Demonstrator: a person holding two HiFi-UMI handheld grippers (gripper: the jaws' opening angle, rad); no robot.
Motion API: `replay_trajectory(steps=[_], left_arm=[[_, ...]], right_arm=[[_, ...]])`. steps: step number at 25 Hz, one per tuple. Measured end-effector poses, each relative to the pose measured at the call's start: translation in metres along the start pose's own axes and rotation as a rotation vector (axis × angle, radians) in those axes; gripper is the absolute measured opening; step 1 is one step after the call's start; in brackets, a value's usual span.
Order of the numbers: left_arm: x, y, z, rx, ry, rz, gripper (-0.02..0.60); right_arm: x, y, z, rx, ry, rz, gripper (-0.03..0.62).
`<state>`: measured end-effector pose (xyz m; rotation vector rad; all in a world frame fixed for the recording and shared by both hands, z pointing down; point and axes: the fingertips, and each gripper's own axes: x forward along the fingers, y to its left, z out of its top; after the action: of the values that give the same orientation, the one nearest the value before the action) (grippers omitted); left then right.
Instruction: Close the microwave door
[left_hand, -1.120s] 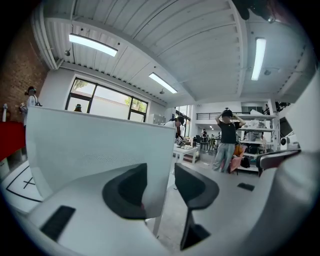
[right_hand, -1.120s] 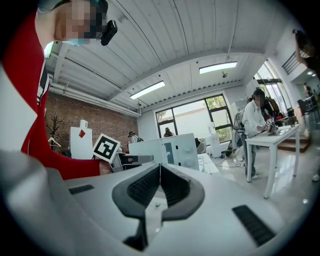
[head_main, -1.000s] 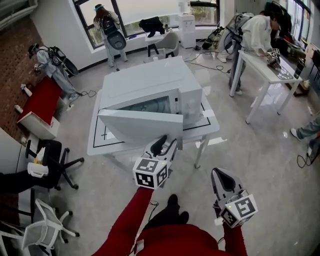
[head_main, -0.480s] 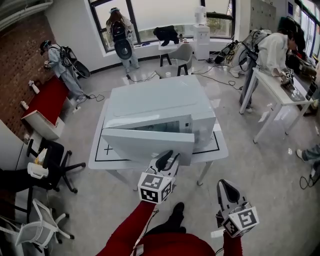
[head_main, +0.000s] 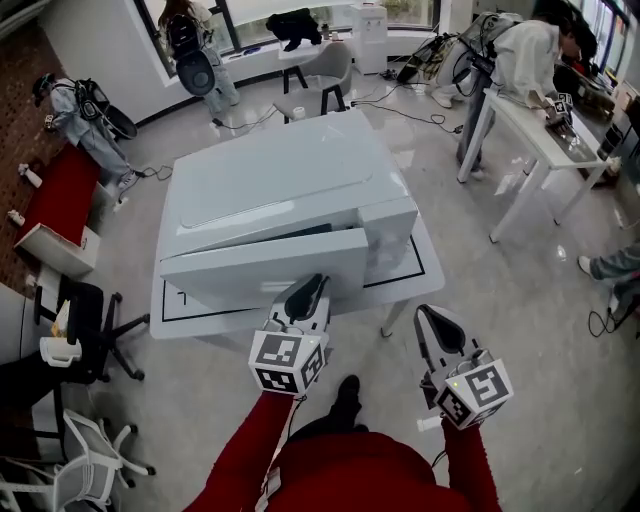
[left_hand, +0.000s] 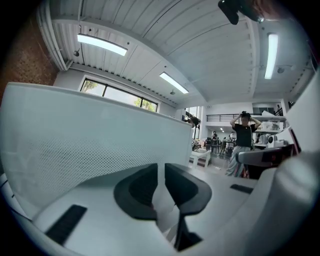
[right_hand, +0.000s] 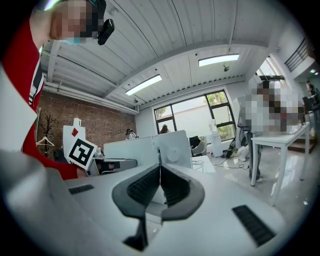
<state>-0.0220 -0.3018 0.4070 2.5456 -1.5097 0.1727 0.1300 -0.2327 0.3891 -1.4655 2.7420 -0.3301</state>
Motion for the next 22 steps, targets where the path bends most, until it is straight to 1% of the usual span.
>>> replay_trajectory(steps=[4,6,13,16,22], left_arm=[[0.007,0.008,0.003,-0.025,0.002,0.032,0.049],[0.006,0.01,0.004,-0.036,-0.001,0.041,0.011],[0.005,0.008,0.007,-0.035,0.014,0.058,0.011],[0.003,0.007,0.007,-0.035,0.026,0.061,0.009],[0.007,0.006,0.008,-0.042,0.034,0.057,0.009]], right_arm=[[0.009,-0.005,0.003,-0.001,0.008,0.001,0.015],[0.012,-0.008,0.005,-0.002,0.014,-0.001,0.015],[0.025,-0.019,0.006,0.013,0.031,0.002,0.015],[0.031,-0.018,0.004,0.031,0.036,0.014,0.015],[0.042,-0.014,0.003,0.025,0.047,0.043,0.015]])
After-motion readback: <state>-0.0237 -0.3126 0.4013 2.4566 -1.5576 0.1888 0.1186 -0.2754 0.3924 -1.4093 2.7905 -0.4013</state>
